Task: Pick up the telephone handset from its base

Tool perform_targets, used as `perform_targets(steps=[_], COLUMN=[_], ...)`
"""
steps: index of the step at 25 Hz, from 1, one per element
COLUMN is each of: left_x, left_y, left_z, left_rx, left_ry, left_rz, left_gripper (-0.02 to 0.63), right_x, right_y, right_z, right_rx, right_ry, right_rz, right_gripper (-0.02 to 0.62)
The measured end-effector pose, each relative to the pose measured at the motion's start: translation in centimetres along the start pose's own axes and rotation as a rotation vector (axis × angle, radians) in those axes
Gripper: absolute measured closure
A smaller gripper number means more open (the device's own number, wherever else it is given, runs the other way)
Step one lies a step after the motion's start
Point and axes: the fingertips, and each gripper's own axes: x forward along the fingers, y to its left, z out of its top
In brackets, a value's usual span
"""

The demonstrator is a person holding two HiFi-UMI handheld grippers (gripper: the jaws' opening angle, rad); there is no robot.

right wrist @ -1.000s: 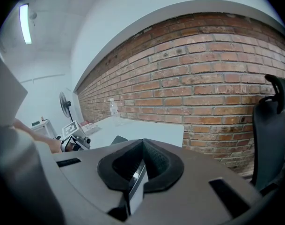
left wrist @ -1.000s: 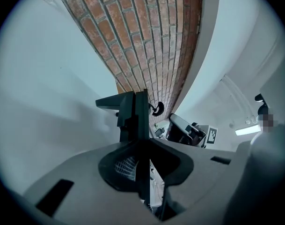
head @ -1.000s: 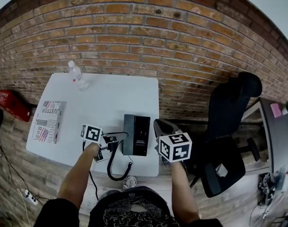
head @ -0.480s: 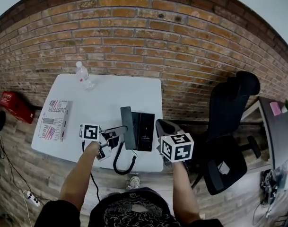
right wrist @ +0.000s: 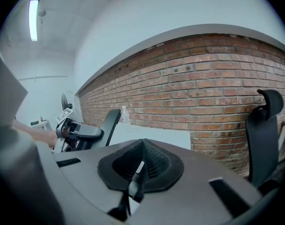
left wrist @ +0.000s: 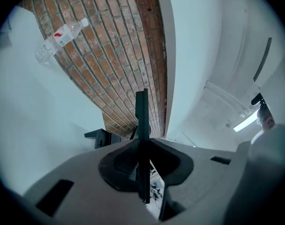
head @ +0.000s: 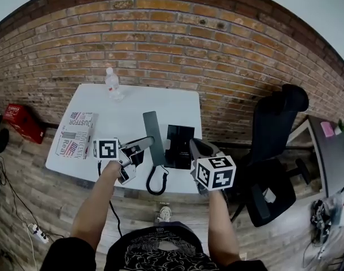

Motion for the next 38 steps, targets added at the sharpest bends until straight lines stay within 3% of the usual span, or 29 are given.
perform_targets(steps=[4, 7, 11, 15, 17, 23, 27, 38], left_x=[-1.9, -3.4, -6.4, -9.9, -11.7, -18.3, -21.7, -31.5], left_y=[-2.1, -4.0, -6.0, -7.2, -7.8, -8.5, -10.0, -10.6], left_z=[0.7, 1.0, 1.6, 1.7, 1.6, 2.2, 2.5, 1.3], left_rx=[0.052, 0.013, 0.041, 0.116, 0.098, 0.193, 0.245, 0.338], left_ry=[-0.049, -0.102, -0.167, -0.203, -0.238, -0.319, -0.372, -0.513], left_rz=[0.013, -0.001, -0.007, 0.037, 0.057, 0.207, 0.219, 0.444], left_gripper=[0.534, 0.534, 0.534, 0.534, 0.534, 0.534, 0.534, 0.534], right_x=[-1.5, -2.5, -3.4, -3.8, -4.0, -3.9, -3.5, -1.9], right_y=[2.1, 3.7, 6.4, 9.3, 10.8, 15.5, 18.6, 26.8], right_z=[0.4, 0.5, 0.8, 0.9, 1.1, 1.6, 2.0, 1.8], right_rx=[-0.009, -0.019, -0.037, -0.046, -0.053, -0.085, -0.11, -0.172], right_ry=[-0.023, -0.036, -0.06, -0.081, -0.088, -0.104, -0.114, -0.113], right_rz=[0.005, 0.006, 0.022, 0.057, 0.078, 0.147, 0.189, 0.329], right_gripper=[0.595, 0.595, 0.595, 0.597, 0.595, 0.595, 0.595, 0.595])
